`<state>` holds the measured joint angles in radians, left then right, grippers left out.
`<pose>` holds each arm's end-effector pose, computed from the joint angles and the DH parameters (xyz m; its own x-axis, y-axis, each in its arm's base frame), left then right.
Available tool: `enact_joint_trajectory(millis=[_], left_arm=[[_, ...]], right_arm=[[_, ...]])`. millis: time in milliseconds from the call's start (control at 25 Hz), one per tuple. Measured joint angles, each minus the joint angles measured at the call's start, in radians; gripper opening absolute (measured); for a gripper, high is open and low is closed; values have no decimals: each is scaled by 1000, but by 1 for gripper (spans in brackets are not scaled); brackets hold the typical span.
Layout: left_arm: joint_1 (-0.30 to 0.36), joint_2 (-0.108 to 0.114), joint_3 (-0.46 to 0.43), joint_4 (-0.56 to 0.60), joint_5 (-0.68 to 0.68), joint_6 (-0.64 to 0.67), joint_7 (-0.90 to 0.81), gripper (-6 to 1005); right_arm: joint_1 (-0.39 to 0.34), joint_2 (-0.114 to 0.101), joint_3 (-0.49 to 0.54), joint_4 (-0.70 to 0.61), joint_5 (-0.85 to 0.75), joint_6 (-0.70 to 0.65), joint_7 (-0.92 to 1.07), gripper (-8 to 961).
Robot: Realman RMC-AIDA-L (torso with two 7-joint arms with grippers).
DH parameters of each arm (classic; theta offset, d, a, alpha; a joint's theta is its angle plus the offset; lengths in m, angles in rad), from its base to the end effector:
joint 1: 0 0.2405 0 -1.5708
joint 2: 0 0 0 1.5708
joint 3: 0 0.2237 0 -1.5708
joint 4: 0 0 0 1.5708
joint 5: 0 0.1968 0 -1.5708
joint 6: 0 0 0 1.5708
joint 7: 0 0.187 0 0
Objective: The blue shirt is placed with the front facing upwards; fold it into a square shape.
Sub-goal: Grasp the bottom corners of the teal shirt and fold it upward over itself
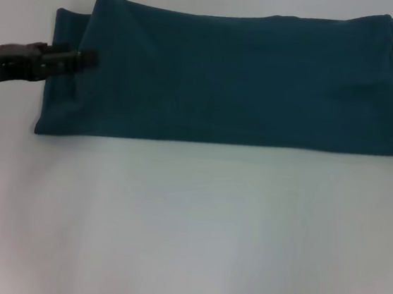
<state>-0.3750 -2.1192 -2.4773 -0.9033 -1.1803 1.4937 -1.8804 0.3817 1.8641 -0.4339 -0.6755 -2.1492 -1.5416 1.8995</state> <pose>-0.2435 0.3225 0.0179 0.4825 0.6214 0.6172 0.8250 -0.5592 -0.0819 0.3292 0.3063 0.0893 0.3775 -0.7200 -0.5823 -0.9217 -0.3526 -0.1616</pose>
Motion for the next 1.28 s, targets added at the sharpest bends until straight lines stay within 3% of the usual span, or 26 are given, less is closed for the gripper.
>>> enact_joint_trajectory(millis=[200, 480, 840, 1280], left_arm=[[5, 0, -3, -1, 21, -9, 1, 872], [8, -2, -8, 3, 33, -15, 10, 867], [7, -5, -2, 9, 41, -59, 12, 865], [2, -7, 0, 14, 45, -84, 12, 861]], right_arm=[[-5, -25, 1, 0, -61, -26, 97, 723], [-21, -28, 9, 2, -96, -19, 146, 715], [-4, 16, 5, 13, -152, 75, 151, 710], [22, 50, 6, 14, -161, 138, 151, 710]])
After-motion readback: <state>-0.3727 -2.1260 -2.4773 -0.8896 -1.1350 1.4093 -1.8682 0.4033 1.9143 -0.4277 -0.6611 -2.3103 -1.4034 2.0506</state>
